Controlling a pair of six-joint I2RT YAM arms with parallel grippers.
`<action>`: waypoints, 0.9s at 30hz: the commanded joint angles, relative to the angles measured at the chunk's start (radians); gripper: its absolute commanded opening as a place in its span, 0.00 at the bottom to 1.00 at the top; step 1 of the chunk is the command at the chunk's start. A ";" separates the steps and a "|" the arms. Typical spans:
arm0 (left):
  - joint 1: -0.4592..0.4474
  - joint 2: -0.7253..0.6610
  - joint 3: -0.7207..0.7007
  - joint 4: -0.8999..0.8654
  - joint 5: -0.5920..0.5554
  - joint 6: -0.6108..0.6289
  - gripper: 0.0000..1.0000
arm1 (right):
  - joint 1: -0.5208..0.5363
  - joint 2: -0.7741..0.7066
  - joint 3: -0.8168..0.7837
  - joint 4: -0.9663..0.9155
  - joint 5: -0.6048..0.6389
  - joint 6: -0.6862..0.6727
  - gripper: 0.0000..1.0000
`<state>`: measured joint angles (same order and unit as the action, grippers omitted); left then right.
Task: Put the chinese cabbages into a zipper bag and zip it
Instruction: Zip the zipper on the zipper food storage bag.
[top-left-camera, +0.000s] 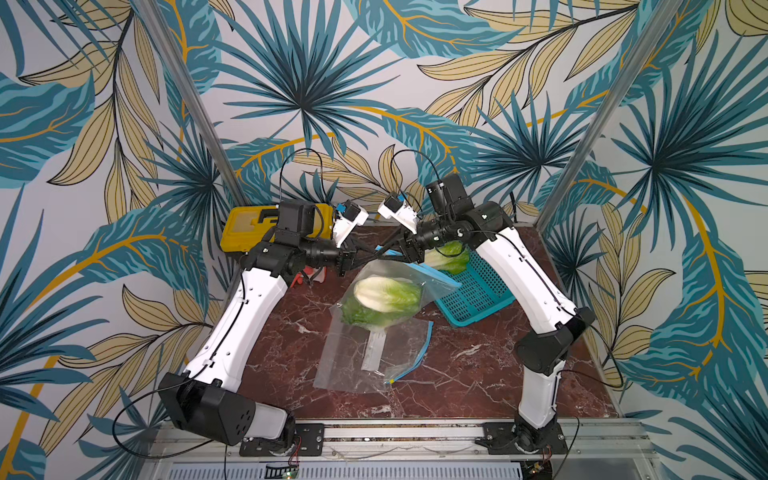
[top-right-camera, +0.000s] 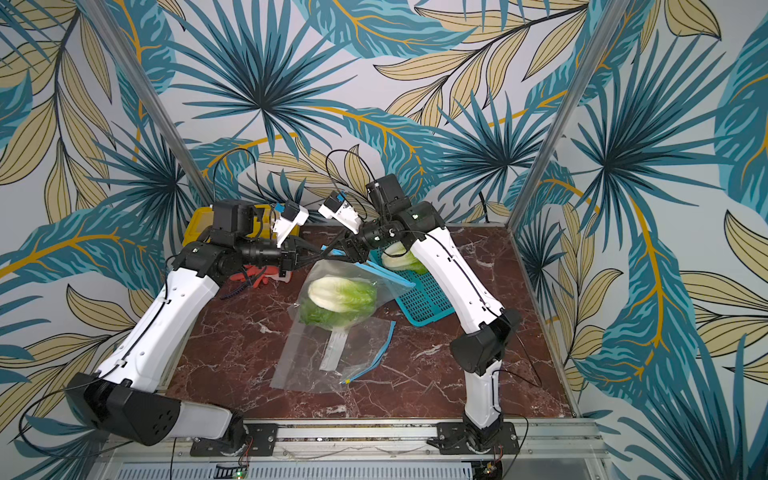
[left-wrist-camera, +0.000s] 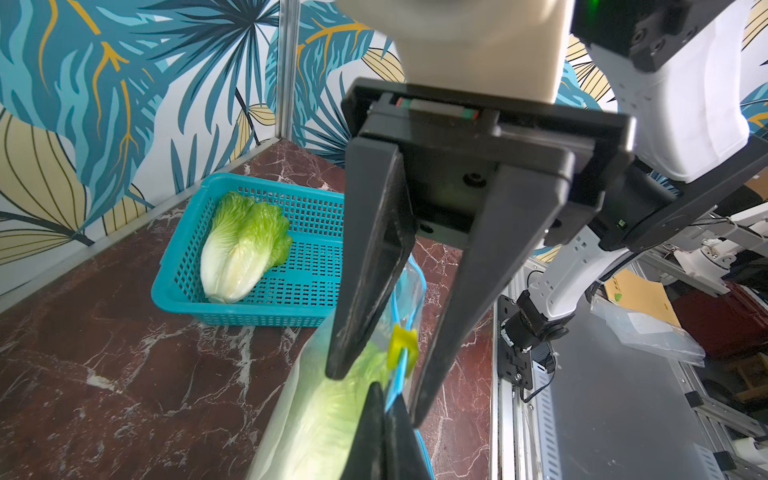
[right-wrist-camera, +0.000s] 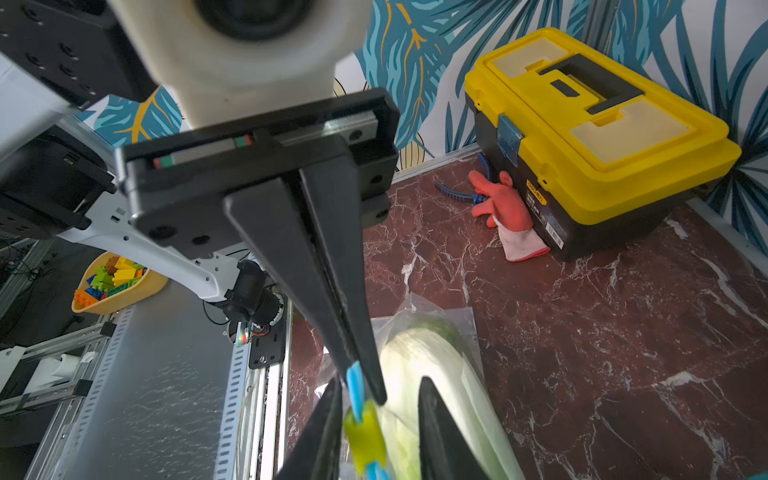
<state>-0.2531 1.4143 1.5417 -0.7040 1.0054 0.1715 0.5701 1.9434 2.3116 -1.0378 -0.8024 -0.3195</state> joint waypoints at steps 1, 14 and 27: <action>-0.004 -0.010 0.034 -0.001 0.003 0.019 0.00 | 0.003 -0.007 0.014 -0.013 -0.026 0.017 0.32; -0.005 -0.011 0.027 -0.009 -0.022 0.028 0.00 | -0.017 -0.052 -0.012 -0.026 -0.009 0.012 0.32; -0.005 -0.006 0.034 -0.010 -0.020 0.023 0.00 | -0.023 -0.037 -0.015 -0.022 -0.032 0.024 0.29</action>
<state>-0.2546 1.4139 1.5417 -0.7082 0.9833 0.1867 0.5468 1.9099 2.3020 -1.0454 -0.8093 -0.3073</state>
